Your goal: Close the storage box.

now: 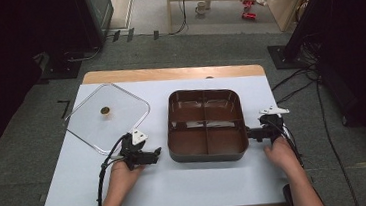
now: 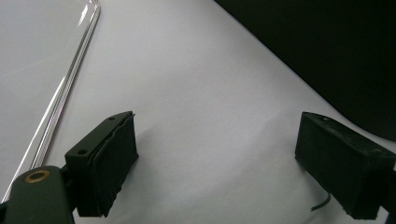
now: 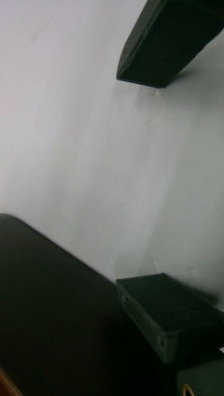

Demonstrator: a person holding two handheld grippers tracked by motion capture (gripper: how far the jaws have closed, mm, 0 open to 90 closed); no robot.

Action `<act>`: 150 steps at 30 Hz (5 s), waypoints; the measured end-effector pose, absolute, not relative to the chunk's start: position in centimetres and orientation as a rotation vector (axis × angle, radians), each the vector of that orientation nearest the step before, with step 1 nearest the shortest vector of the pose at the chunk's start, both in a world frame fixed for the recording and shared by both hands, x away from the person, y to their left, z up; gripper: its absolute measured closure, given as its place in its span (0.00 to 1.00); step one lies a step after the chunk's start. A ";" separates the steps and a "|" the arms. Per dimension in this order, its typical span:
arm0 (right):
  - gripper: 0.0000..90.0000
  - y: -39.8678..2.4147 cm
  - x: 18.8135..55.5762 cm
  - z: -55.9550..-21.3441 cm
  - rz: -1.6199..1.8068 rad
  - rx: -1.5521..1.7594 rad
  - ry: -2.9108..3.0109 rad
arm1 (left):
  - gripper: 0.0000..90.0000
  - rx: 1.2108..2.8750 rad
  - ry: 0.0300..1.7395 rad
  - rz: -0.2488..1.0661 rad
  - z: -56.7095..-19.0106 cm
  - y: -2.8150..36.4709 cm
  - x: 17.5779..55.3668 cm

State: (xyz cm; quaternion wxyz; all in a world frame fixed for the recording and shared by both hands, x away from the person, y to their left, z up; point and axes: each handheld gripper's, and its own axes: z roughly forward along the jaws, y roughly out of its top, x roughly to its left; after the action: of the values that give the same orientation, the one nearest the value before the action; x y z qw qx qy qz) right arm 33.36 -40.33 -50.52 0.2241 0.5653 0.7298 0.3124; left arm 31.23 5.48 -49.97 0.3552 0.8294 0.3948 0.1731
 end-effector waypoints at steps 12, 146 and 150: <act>0.02 -40.3 33.4 -50.5 0.862 1.560 2.014 | 0.14 2.143 1.021 0.447 -50.0 5.5 31.2; 0.02 -40.3 33.3 -50.5 0.857 1.559 2.014 | 0.40 2.107 1.204 0.473 -43.2 16.3 41.0; 0.02 -40.3 33.3 -50.5 0.857 1.558 2.014 | 0.40 2.096 1.225 0.489 -43.7 16.8 41.4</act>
State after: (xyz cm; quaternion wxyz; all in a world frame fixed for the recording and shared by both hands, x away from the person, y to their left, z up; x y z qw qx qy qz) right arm 33.33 -40.29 -50.50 0.2256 0.5650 0.7303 0.3107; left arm 41.40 16.80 -43.73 0.3263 0.8000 0.4677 0.1864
